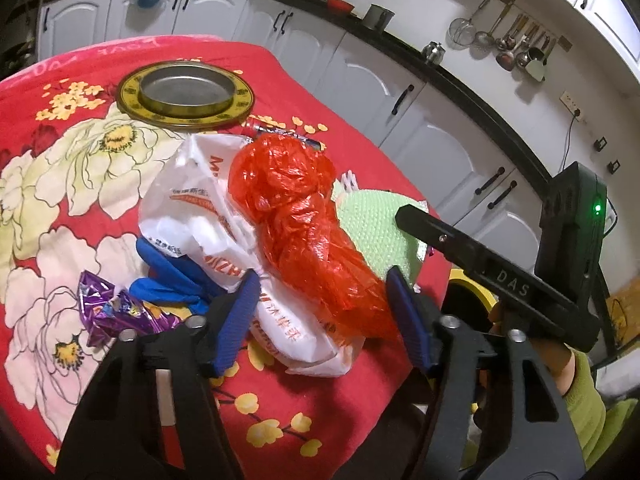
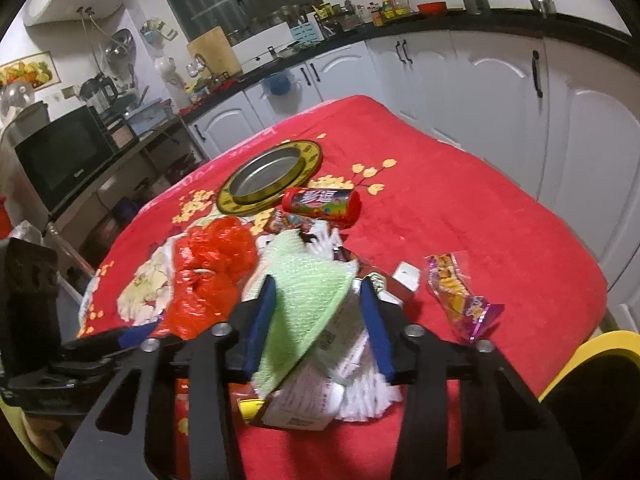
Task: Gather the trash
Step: 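Grasp the red plastic bag with the left tool while the right tool grasps the green foam mesh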
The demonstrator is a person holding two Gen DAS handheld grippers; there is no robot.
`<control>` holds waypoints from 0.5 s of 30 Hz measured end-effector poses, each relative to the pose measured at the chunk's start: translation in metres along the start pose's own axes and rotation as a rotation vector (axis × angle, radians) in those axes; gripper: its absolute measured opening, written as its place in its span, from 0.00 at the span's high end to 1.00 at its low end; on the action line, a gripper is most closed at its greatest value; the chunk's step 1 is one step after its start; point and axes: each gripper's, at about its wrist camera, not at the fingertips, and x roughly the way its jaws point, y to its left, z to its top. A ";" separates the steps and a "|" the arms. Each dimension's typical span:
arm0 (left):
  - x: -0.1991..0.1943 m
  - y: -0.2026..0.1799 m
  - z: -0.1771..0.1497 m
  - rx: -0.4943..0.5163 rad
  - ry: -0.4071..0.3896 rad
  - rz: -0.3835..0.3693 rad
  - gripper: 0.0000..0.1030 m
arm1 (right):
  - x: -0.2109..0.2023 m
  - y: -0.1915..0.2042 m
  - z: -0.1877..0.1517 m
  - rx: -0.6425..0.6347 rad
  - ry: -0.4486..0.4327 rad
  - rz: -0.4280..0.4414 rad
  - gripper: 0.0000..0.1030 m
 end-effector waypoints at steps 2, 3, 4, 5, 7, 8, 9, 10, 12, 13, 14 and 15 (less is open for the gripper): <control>0.000 -0.001 -0.001 0.007 -0.001 0.008 0.55 | 0.000 0.003 0.000 -0.008 -0.005 -0.001 0.67; 0.000 -0.001 -0.001 0.006 0.001 0.007 0.59 | -0.001 0.004 0.000 -0.009 -0.009 0.000 0.68; -0.001 0.000 -0.002 0.004 -0.001 0.005 0.62 | -0.002 0.004 -0.001 -0.008 -0.014 0.001 0.69; -0.001 -0.001 -0.002 0.006 0.001 0.006 0.63 | -0.004 0.005 -0.001 -0.005 -0.019 0.006 0.71; -0.002 0.000 -0.002 0.008 0.003 -0.001 0.78 | -0.006 0.006 -0.001 -0.006 -0.031 0.001 0.73; -0.002 -0.001 -0.002 0.009 0.010 -0.006 0.80 | -0.008 0.007 -0.001 -0.008 -0.038 -0.001 0.73; -0.002 -0.001 -0.003 0.012 0.013 0.003 0.80 | -0.010 0.010 -0.002 -0.014 -0.049 -0.007 0.74; -0.003 -0.002 -0.004 0.017 0.014 0.001 0.81 | -0.012 0.011 -0.003 -0.018 -0.056 -0.011 0.75; -0.006 -0.006 -0.006 0.040 0.012 -0.003 0.86 | -0.016 0.014 -0.004 -0.026 -0.074 -0.012 0.77; -0.008 -0.008 -0.007 0.054 0.007 -0.002 0.89 | -0.019 0.016 -0.004 -0.034 -0.086 -0.013 0.77; -0.010 -0.009 -0.007 0.062 -0.004 -0.002 0.90 | -0.021 0.019 -0.004 -0.040 -0.093 -0.014 0.78; -0.014 -0.010 -0.007 0.066 -0.019 -0.002 0.91 | -0.023 0.021 -0.004 -0.045 -0.099 -0.015 0.79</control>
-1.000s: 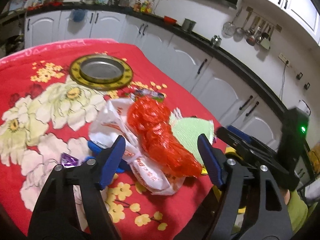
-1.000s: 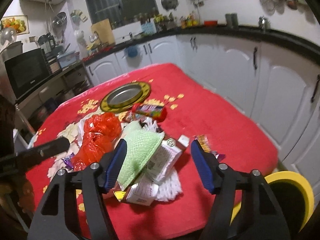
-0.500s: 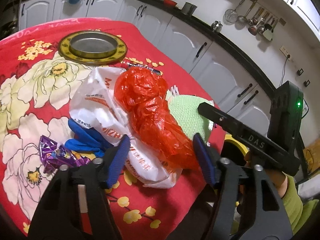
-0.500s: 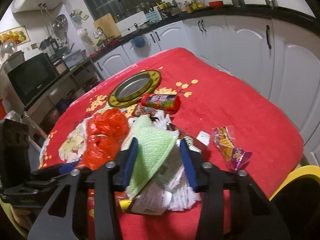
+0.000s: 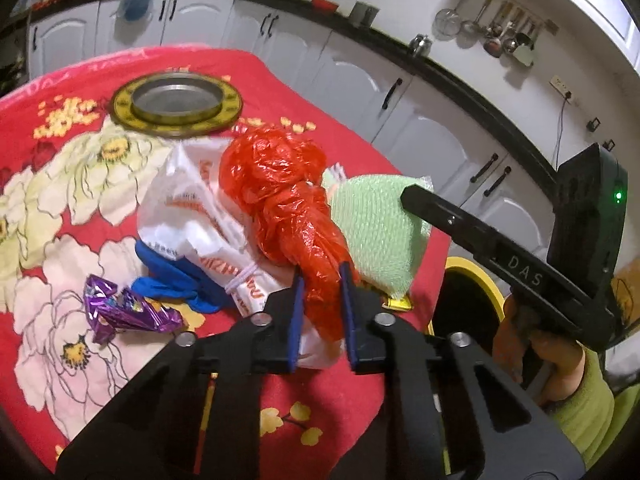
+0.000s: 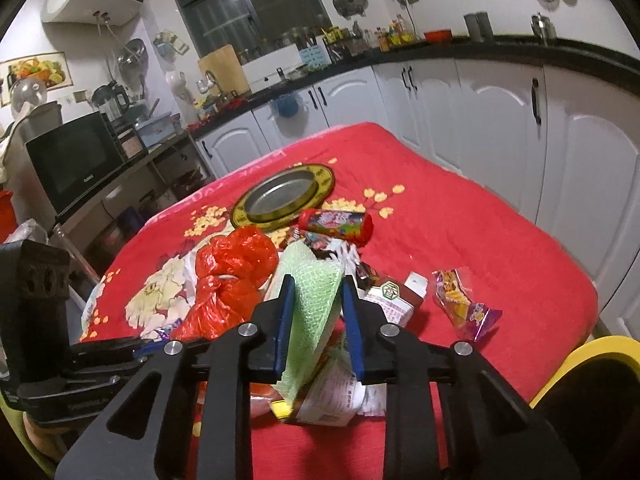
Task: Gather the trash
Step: 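Grasp the red plastic bag with the left tool while the right tool grasps the green foam mesh, then carry both items over the yellow bin and open both tools to drop them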
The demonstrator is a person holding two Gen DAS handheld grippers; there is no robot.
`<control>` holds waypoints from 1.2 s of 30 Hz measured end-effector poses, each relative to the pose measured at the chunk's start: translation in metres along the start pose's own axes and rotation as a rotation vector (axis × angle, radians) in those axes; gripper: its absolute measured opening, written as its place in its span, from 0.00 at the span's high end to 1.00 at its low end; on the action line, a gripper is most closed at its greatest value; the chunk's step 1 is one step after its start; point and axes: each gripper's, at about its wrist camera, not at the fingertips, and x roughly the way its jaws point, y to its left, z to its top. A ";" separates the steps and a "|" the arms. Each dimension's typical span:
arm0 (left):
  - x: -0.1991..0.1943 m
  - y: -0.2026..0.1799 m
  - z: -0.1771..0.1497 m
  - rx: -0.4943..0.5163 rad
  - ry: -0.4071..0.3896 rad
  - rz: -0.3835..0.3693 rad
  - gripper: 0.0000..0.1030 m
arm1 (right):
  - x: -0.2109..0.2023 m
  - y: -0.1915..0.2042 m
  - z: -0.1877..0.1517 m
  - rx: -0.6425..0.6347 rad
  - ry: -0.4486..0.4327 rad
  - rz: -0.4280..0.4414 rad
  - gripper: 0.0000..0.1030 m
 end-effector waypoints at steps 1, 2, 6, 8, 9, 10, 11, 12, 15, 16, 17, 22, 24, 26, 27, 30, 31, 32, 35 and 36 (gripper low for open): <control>-0.002 -0.001 0.000 0.004 -0.009 0.002 0.92 | -0.003 0.002 0.001 -0.004 -0.010 0.000 0.79; -0.006 -0.001 0.002 0.009 -0.020 0.003 0.93 | -0.006 0.004 0.001 -0.009 -0.022 0.000 0.79; -0.025 0.000 0.009 0.010 -0.081 0.003 0.94 | -0.019 0.011 0.004 -0.026 -0.064 -0.013 0.80; -0.034 0.001 0.013 0.010 -0.111 0.001 0.94 | -0.025 0.014 0.005 -0.029 -0.083 -0.021 0.80; -0.039 0.000 0.016 0.011 -0.127 0.003 0.94 | -0.029 0.015 0.006 -0.029 -0.097 -0.026 0.81; -0.044 0.000 0.018 0.014 -0.144 0.004 0.94 | -0.032 0.016 0.007 -0.028 -0.106 -0.028 0.81; -0.047 0.000 0.018 0.016 -0.154 0.005 0.94 | -0.035 0.017 0.007 -0.027 -0.114 -0.028 0.81; -0.052 0.000 0.020 0.020 -0.170 0.006 0.94 | -0.039 0.017 0.008 -0.026 -0.125 -0.029 0.81; -0.061 -0.004 0.023 0.032 -0.194 0.001 0.94 | -0.051 0.017 0.009 -0.025 -0.157 -0.038 0.81; -0.062 -0.006 0.023 0.036 -0.198 -0.001 0.94 | -0.057 0.016 0.009 -0.027 -0.173 -0.044 0.81; -0.064 -0.008 0.024 0.042 -0.203 -0.005 0.94 | -0.061 0.017 0.010 -0.028 -0.182 -0.049 0.81; -0.064 -0.023 0.022 0.076 -0.209 -0.027 0.94 | -0.089 0.007 0.010 -0.014 -0.237 -0.078 0.81; -0.063 -0.030 0.021 0.091 -0.207 -0.036 0.94 | -0.101 0.001 0.009 -0.003 -0.255 -0.091 0.81; -0.062 -0.035 0.020 0.105 -0.203 -0.044 0.94 | -0.111 -0.006 0.008 0.005 -0.269 -0.104 0.81; -0.060 -0.040 0.020 0.117 -0.198 -0.050 0.94 | -0.117 -0.011 0.007 0.011 -0.278 -0.117 0.81; -0.056 -0.052 0.018 0.144 -0.187 -0.067 0.94 | -0.130 -0.024 0.003 0.033 -0.292 -0.144 0.81; -0.055 -0.057 0.016 0.157 -0.185 -0.071 0.94 | -0.134 -0.029 0.001 0.043 -0.295 -0.151 0.81; -0.053 -0.062 0.015 0.169 -0.181 -0.074 0.94 | -0.139 -0.033 -0.001 0.050 -0.297 -0.161 0.81; -0.047 -0.076 0.012 0.202 -0.170 -0.091 0.94 | -0.149 -0.044 -0.008 0.071 -0.299 -0.192 0.81; -0.044 -0.081 0.011 0.211 -0.163 -0.098 0.94 | -0.153 -0.048 -0.009 0.083 -0.298 -0.200 0.81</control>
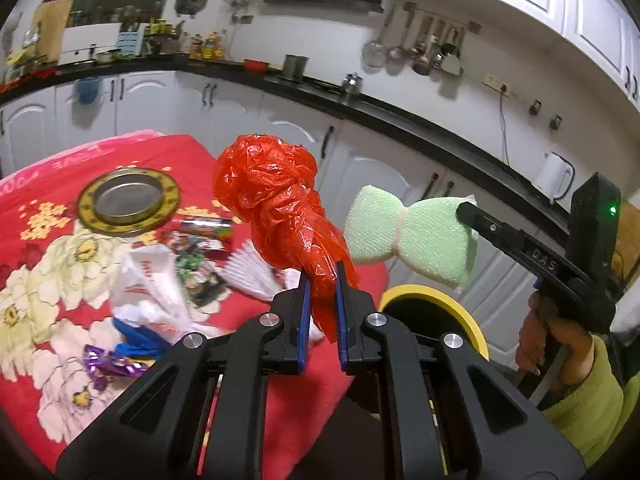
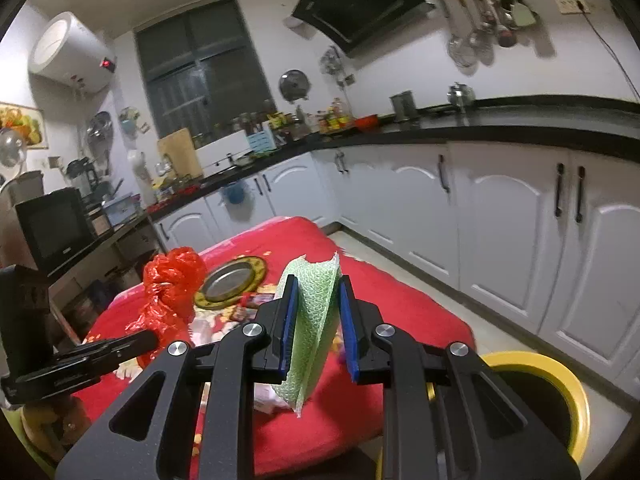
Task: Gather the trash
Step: 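Carry both items over the yellow bin and open both tools to drop them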
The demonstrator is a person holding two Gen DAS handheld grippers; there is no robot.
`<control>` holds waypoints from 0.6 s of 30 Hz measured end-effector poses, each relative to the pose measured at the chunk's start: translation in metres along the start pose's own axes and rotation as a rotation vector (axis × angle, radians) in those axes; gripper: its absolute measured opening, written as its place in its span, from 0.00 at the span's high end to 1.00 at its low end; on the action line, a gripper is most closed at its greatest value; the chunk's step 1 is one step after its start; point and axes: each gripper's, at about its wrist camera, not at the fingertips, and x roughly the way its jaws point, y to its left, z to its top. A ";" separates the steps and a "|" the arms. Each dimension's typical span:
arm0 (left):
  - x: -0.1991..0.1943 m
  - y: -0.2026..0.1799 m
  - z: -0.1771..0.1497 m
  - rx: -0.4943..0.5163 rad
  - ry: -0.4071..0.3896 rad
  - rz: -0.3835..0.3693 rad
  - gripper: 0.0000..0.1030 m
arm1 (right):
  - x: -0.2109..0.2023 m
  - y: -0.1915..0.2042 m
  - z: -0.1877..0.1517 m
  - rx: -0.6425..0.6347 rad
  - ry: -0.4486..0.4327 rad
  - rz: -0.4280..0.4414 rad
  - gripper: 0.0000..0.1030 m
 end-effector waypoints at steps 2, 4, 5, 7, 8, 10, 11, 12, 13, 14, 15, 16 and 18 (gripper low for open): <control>0.004 -0.006 -0.002 0.008 0.009 -0.013 0.94 | -0.005 -0.008 -0.001 0.013 0.002 -0.018 0.81; 0.011 -0.014 -0.003 0.019 0.021 -0.029 0.94 | -0.011 -0.017 -0.002 0.026 0.001 -0.039 0.81; 0.013 -0.018 -0.004 0.024 0.026 -0.036 0.94 | -0.015 -0.022 -0.003 0.030 -0.001 -0.050 0.81; 0.020 -0.027 -0.005 0.034 0.038 -0.054 0.94 | -0.021 -0.030 -0.004 0.038 -0.006 -0.070 0.81; 0.023 -0.032 -0.005 0.040 0.044 -0.063 0.94 | -0.024 -0.034 -0.004 0.041 -0.005 -0.078 0.81; 0.029 -0.042 -0.006 0.052 0.053 -0.079 0.94 | -0.029 -0.042 -0.005 0.044 -0.001 -0.096 0.81; 0.032 -0.046 -0.007 0.058 0.058 -0.087 0.94 | -0.033 -0.046 -0.006 0.045 -0.002 -0.106 0.81; 0.037 -0.053 -0.008 0.065 0.067 -0.101 0.94 | -0.036 -0.050 -0.007 0.046 -0.001 -0.116 0.81; 0.039 -0.057 -0.008 0.070 0.073 -0.110 0.94 | -0.039 -0.054 -0.007 0.048 -0.001 -0.124 0.81; 0.042 -0.062 -0.009 0.074 0.076 -0.118 0.94 | -0.041 -0.059 -0.008 0.048 0.000 -0.133 0.81; 0.047 -0.067 -0.010 0.079 0.083 -0.128 0.94 | -0.045 -0.063 -0.010 0.048 0.001 -0.148 0.81; 0.051 -0.073 -0.010 0.083 0.089 -0.140 0.94 | -0.047 -0.066 -0.011 0.049 0.003 -0.158 0.81; 0.059 -0.085 -0.012 0.090 0.100 -0.164 0.94 | -0.053 -0.075 -0.015 0.056 0.009 -0.181 0.81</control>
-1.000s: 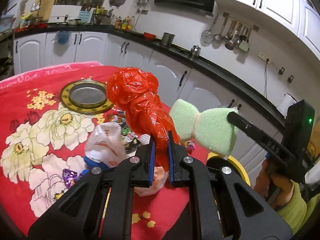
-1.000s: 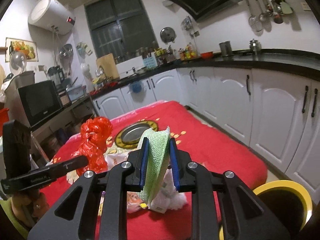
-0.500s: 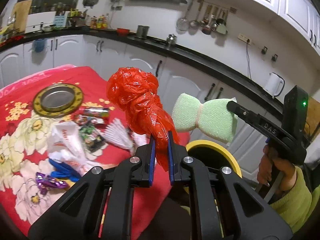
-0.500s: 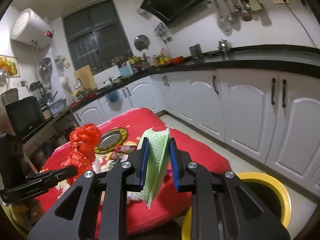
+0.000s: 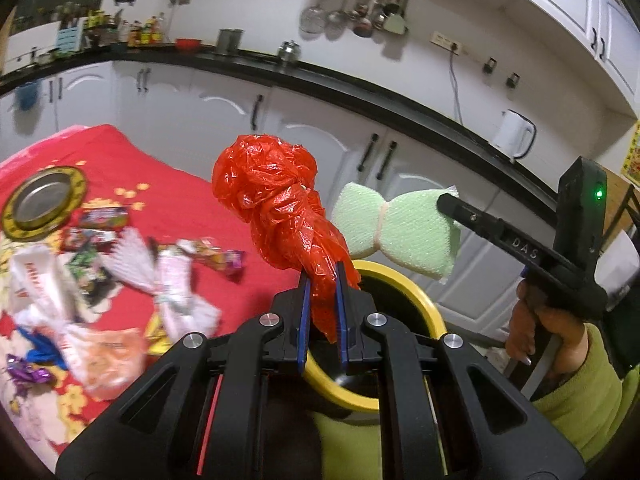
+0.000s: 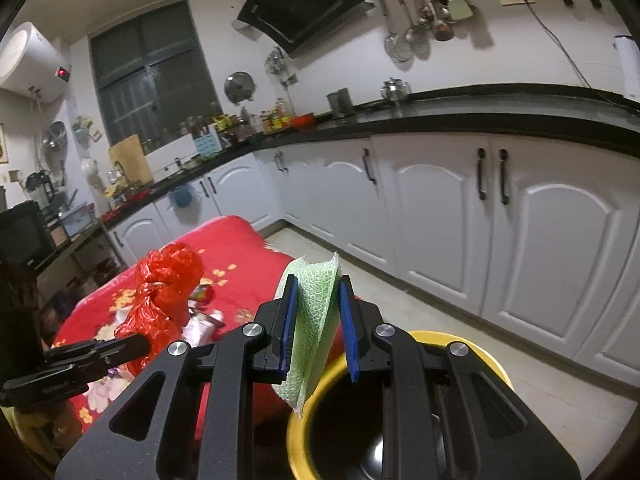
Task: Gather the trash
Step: 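Carry both items over the yellow bin and open both tools to drop them, then move both tools back over the table toward the remaining trash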
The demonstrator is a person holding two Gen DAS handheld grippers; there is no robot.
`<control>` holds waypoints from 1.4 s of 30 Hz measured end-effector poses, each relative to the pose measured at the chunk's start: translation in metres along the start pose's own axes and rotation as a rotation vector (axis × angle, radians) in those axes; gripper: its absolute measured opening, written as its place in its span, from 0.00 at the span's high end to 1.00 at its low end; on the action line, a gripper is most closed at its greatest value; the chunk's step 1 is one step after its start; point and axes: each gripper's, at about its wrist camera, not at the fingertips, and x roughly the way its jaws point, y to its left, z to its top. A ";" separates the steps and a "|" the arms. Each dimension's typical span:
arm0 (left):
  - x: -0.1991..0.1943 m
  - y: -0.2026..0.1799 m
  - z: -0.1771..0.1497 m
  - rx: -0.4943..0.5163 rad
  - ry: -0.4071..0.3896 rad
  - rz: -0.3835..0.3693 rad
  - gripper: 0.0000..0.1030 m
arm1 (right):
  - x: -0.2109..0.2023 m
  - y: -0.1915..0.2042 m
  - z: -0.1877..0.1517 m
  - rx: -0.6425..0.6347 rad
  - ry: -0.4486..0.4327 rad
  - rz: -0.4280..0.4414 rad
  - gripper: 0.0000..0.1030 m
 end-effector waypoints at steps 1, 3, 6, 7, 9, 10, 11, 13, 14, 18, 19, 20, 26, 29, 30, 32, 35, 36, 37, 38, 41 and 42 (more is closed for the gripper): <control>0.005 -0.005 0.000 0.005 0.005 -0.010 0.94 | -0.001 -0.005 0.000 0.004 0.003 -0.009 0.81; 0.015 -0.015 -0.002 0.016 0.021 -0.032 0.94 | -0.005 -0.013 -0.003 0.011 0.013 -0.029 0.81; 0.030 -0.029 -0.006 0.040 0.052 -0.055 0.94 | -0.009 -0.026 -0.010 0.016 0.032 -0.056 0.81; 0.036 -0.033 -0.008 0.048 0.066 -0.062 0.94 | -0.010 -0.031 -0.013 0.018 0.043 -0.066 0.81; 0.045 -0.040 -0.011 0.056 0.092 -0.074 0.94 | -0.011 -0.038 -0.017 0.026 0.061 -0.076 0.81; 0.051 -0.043 -0.014 0.059 0.109 -0.081 0.94 | -0.011 -0.044 -0.019 0.031 0.072 -0.084 0.81; 0.056 -0.045 -0.014 0.060 0.120 -0.085 0.94 | -0.012 -0.047 -0.022 0.035 0.079 -0.091 0.81; 0.065 -0.050 -0.018 0.060 0.149 -0.094 0.94 | -0.013 -0.054 -0.026 0.045 0.094 -0.102 0.81; 0.071 -0.052 -0.020 0.061 0.166 -0.097 0.94 | -0.013 -0.058 -0.028 0.049 0.102 -0.108 0.81; 0.086 -0.057 -0.027 0.064 0.209 -0.104 0.94 | -0.012 -0.069 -0.033 0.065 0.121 -0.126 0.81; 0.090 -0.058 -0.029 0.066 0.219 -0.105 0.94 | -0.012 -0.072 -0.035 0.069 0.128 -0.130 0.81; 0.093 -0.060 -0.030 0.068 0.228 -0.106 0.94 | -0.010 -0.074 -0.036 0.072 0.133 -0.132 0.81; 0.105 -0.065 -0.036 0.071 0.257 -0.109 0.94 | -0.008 -0.081 -0.041 0.076 0.145 -0.135 0.79; 0.109 -0.065 -0.036 0.068 0.264 -0.101 0.80 | -0.006 -0.090 -0.042 0.119 0.148 -0.106 0.74; 0.110 -0.063 -0.036 0.061 0.265 -0.093 0.61 | -0.005 -0.093 -0.042 0.134 0.151 -0.097 0.72; 0.111 -0.060 -0.035 0.042 0.255 -0.081 0.47 | -0.003 -0.098 -0.044 0.163 0.158 -0.100 0.64; 0.107 -0.050 -0.034 0.007 0.246 -0.055 0.31 | -0.003 -0.099 -0.043 0.160 0.156 -0.111 0.61; 0.105 -0.046 -0.033 -0.011 0.237 -0.044 0.22 | -0.003 -0.098 -0.043 0.161 0.153 -0.111 0.60; 0.103 -0.043 -0.033 -0.023 0.230 -0.039 0.20 | -0.004 -0.097 -0.042 0.159 0.150 -0.112 0.59; 0.100 -0.040 -0.032 -0.036 0.220 -0.032 0.18 | -0.005 -0.095 -0.042 0.153 0.146 -0.116 0.58; 0.087 -0.033 -0.028 -0.055 0.178 0.005 0.11 | -0.007 -0.085 -0.039 0.121 0.129 -0.119 0.55; 0.081 -0.032 -0.026 -0.051 0.157 0.026 0.11 | -0.008 -0.080 -0.038 0.111 0.124 -0.118 0.54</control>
